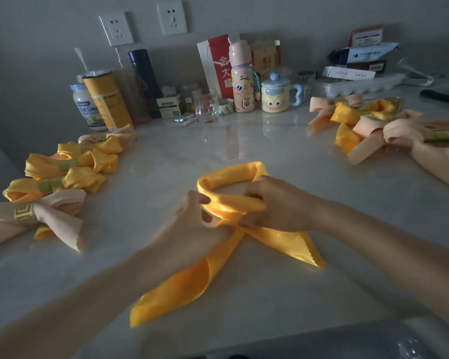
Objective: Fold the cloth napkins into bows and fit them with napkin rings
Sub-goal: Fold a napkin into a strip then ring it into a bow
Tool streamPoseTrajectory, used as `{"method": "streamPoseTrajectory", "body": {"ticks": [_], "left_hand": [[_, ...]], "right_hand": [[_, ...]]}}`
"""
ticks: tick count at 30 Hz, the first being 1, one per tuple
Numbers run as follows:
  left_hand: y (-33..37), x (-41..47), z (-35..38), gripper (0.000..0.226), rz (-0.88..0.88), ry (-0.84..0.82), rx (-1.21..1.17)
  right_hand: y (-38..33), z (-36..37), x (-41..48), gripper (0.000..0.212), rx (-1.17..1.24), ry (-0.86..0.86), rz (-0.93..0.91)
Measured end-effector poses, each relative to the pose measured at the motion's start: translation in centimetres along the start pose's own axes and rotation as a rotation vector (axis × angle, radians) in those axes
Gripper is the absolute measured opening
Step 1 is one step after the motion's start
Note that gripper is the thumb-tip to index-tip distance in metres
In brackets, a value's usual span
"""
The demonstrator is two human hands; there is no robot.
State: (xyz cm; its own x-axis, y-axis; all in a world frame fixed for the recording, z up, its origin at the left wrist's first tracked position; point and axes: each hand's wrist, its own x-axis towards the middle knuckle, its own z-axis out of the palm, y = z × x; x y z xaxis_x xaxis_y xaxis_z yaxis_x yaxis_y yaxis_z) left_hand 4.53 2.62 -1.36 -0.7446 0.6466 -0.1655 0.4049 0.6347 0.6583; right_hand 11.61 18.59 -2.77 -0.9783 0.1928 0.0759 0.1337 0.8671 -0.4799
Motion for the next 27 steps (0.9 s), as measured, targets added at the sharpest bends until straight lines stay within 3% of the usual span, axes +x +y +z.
{"method": "streamPoseTrajectory", "body": {"ticks": [3,6,13,18,20,23,25,27], "left_hand": [[-1.1,-1.1,1.1,0.041,0.186,0.040,0.355],[-1.2,-0.8,1.6,0.031,0.304,0.181,0.423],[-2.0,2.4,2.3,0.020,0.438,0.275,0.263],[-1.7,2.7,2.1,0.019,0.565,0.148,0.168],[-1.6,3.2,0.5,0.020,0.516,0.115,0.123],[-1.9,5.4,-1.8,0.039,0.559,0.208,0.211],[-2.0,7.2,-2.0,0.051,0.607,0.144,0.396],[-1.8,8.4,-1.6,0.046,0.547,0.016,0.481]], "right_hand": [[-0.2,0.2,-0.3,0.025,0.041,0.052,0.021],[-0.6,0.1,-1.0,0.020,0.142,0.089,0.020],[0.6,-0.3,-2.4,0.006,0.067,0.143,0.126],[2.1,0.9,-1.7,0.024,0.035,0.208,0.137],[2.3,0.5,-1.6,0.040,0.020,0.164,0.137],[2.2,-0.6,-1.0,0.067,-0.047,-0.001,0.113],[1.9,-1.3,-0.3,0.068,-0.054,-0.103,0.111],[1.6,-1.8,0.7,0.062,-0.041,-0.180,0.154]]}}
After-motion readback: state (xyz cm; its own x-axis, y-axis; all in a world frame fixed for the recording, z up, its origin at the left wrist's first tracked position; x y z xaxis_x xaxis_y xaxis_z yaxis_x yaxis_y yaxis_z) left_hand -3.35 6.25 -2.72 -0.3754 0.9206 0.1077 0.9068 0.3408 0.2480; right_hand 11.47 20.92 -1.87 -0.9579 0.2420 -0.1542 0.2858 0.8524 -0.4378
